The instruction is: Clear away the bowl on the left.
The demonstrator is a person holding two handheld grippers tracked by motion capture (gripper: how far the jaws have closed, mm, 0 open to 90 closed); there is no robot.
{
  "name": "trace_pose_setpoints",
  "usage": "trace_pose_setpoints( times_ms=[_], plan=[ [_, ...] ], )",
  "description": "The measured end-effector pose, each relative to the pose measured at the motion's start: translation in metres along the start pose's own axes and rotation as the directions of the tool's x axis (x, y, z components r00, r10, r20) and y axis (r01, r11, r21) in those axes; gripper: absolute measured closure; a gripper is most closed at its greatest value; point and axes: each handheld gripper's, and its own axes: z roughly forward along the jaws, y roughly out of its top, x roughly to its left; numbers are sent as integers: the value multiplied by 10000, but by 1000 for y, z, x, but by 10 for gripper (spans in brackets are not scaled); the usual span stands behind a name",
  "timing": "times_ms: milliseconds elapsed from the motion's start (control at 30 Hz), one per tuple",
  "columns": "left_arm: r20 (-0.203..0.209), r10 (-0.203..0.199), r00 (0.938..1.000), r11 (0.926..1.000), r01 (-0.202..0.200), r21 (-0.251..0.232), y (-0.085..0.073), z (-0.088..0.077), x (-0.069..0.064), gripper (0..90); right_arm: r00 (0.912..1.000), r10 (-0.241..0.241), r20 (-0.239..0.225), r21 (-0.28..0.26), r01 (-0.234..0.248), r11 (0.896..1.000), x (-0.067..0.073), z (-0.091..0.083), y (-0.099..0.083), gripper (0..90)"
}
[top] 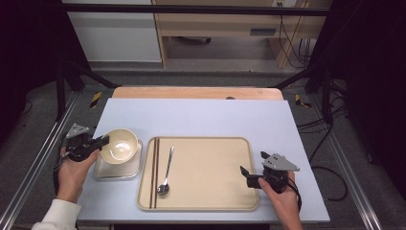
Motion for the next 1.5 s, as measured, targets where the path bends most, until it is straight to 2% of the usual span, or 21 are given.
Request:
trace_pose_setpoints(
  times_ms=[133,300,467,567,600,800,833,867,900,933,967,1000,1100,1133,1167,1200,1233,1267,1367,1400,1500],
  plan=[
    [222,114,9997,9998,-110,-179,6,-5,-8,822,10000,15,27,-27,-15,10000,0,-1,0,85],
    [549,532,9971,9982,-516,-312,18,-11,-25,822,10000,-10,-1,-39,10,10000,0,-1,1,84],
    [1002,493,9937,9981,-452,-427,25,-12,-37,822,10000,-5,29,-65,5,10000,-1,-1,1,84],
    [1393,674,9880,9968,-607,-518,29,-11,-50,822,10000,29,53,-100,-28,9999,-1,-3,1,84],
    [1393,674,9880,9968,-607,-518,29,-11,-50,822,10000,29,53,-100,-28,9999,-1,-3,1,84],
    [1820,875,9794,9958,-812,-413,33,-3,-71,822,10000,41,59,-106,-40,9999,-2,-3,1,84],
    [1963,889,9765,9958,-832,-374,33,1,-80,822,10000,33,50,-93,-32,10000,-2,-3,1,84],
    [1963,889,9765,9958,-832,-374,33,1,-80,822,10000,33,50,-93,-32,10000,-2,-3,1,84],
    [2098,940,9732,9955,-890,-331,33,5,-87,822,10000,41,45,-103,-41,9999,-2,-3,1,84],
    [2098,940,9732,9955,-890,-331,33,5,-87,822,10000,41,45,-103,-41,9999,-2,-3,1,84],
    [2280,1040,9681,9946,-1005,-271,32,10,-98,822,10000,76,45,-123,-76,9999,-2,-4,1,84],
    [2280,1040,9681,9946,-1005,-271,32,10,-98,822,10000,76,45,-123,-76,9999,-2,-4,1,84],
    [2633,1175,9575,9927,-1201,-63,30,21,-116,822,10000,76,52,-103,-76,9999,-2,-4,1,84],
    [2633,1175,9575,9927,-1201,-63,30,21,-116,822,10000,76,52,-103,-76,9999,-2,-4,1,84],
    [2763,1286,9524,9908,-1351,44,29,27,-127,822,10000,61,38,-100,-61,9999,-2,-4,1,84],
    [2763,1286,9524,9908,-1351,44,29,27,-127,821,10000,61,38,-100,-61,9999,-2,-4,1,84],
    [2955,1322,9461,9896,-1431,155,28,33,-137,821,10000,65,37,-105,-64,9999,-2,-4,1,84],
    [2955,1322,9461,9896,-1431,155,28,33,-137,822,10000,65,37,-105,-64,9999,-2,-4,1,84],
    [3172,1415,9377,9869,-1589,295,24,42,-153,822,10000,80,53,-92,-80,9999,-3,-4,0,84],
    [3172,1415,9377,9869,-1589,295,24,42,-153,822,10000,80,53,-92,-80,9999,-3,-4,0,84],
    [3342,1520,9302,9828,-1782,489,20,50,-165,821,9999,113,60,-102,-112,9999,-3,-4,0,84]
  ],
)
